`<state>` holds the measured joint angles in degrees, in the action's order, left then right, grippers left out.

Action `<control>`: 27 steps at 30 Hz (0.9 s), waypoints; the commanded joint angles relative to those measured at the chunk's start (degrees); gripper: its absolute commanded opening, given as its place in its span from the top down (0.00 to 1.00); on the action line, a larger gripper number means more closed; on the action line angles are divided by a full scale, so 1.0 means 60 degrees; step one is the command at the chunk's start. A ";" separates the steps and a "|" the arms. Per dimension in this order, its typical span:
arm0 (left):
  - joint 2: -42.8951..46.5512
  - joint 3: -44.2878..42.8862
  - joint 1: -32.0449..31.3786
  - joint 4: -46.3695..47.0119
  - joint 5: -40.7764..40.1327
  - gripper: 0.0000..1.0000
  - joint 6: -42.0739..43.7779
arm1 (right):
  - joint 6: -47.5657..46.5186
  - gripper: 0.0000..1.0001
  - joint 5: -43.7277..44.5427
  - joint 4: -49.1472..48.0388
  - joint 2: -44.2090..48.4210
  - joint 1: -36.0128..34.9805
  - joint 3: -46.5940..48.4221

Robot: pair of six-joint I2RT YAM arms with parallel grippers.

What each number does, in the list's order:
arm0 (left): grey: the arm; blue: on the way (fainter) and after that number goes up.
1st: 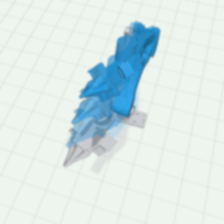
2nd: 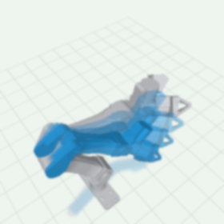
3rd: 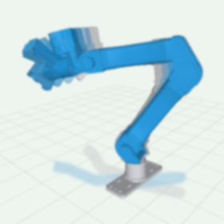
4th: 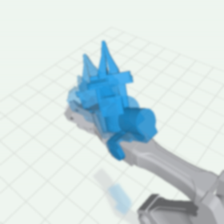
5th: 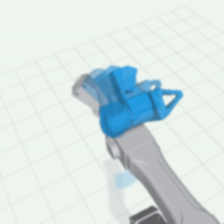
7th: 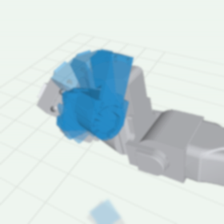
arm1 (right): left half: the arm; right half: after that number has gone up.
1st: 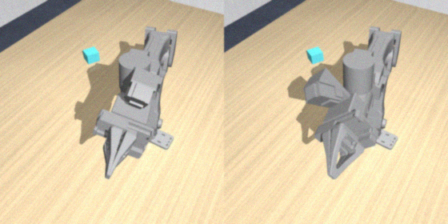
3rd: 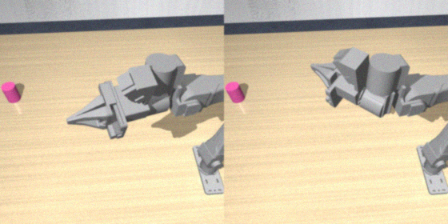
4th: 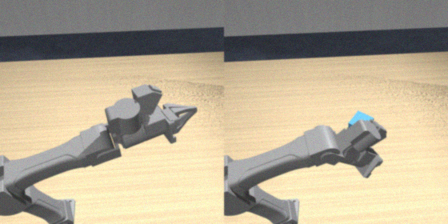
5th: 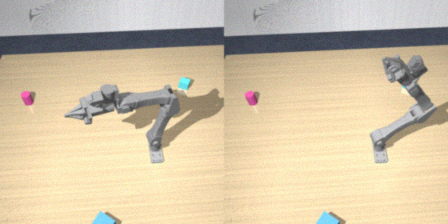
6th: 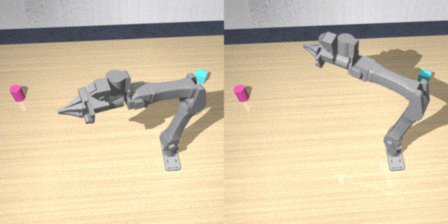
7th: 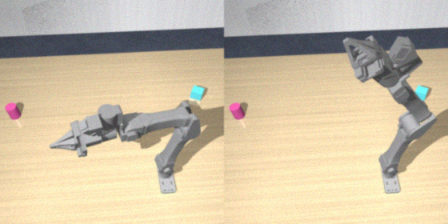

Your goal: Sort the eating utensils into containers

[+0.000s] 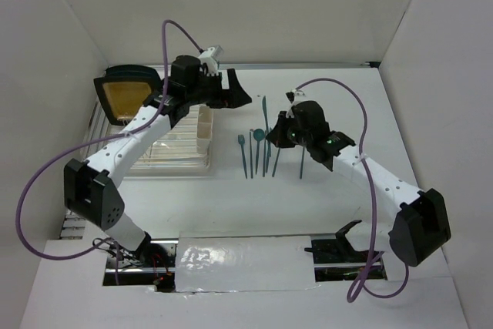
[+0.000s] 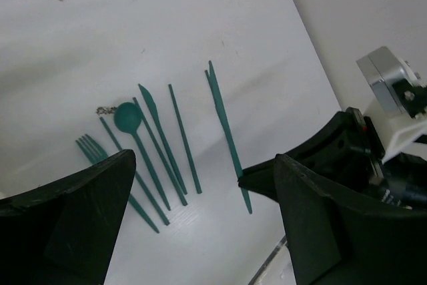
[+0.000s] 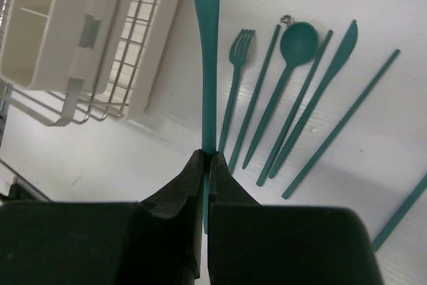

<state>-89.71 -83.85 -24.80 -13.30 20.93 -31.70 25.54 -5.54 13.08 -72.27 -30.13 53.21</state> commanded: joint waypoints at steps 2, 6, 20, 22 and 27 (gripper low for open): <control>-0.0516 -0.0965 -0.0510 0.0210 -0.0426 0.04 -0.0795 | -0.0506 1.00 -0.0790 -0.0188 0.0369 -0.0032 0.0520; -0.1042 -0.1331 -0.0934 0.0283 -0.0675 0.07 -0.0722 | -0.0639 1.00 -0.1039 0.0002 0.0385 -0.0047 0.0857; -0.1746 -0.1858 -0.1375 -0.0098 -0.1379 0.45 -0.0664 | -0.0712 1.00 -0.1435 0.0002 0.0722 -0.0105 0.1341; -0.1762 -0.2020 -0.1390 -0.0069 -0.1291 0.57 -0.0649 | -0.0799 1.00 -0.1537 0.0002 0.0678 -0.0091 0.1473; -0.1879 -0.2079 -0.1390 0.0209 -0.0984 0.86 -0.0634 | -0.0917 0.99 -0.1816 0.0280 0.0443 -0.0134 0.1824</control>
<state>-100.53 -94.35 -33.15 -14.52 14.17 -36.25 21.76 -14.22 14.41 -69.82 -30.17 59.99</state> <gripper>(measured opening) 0.195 0.027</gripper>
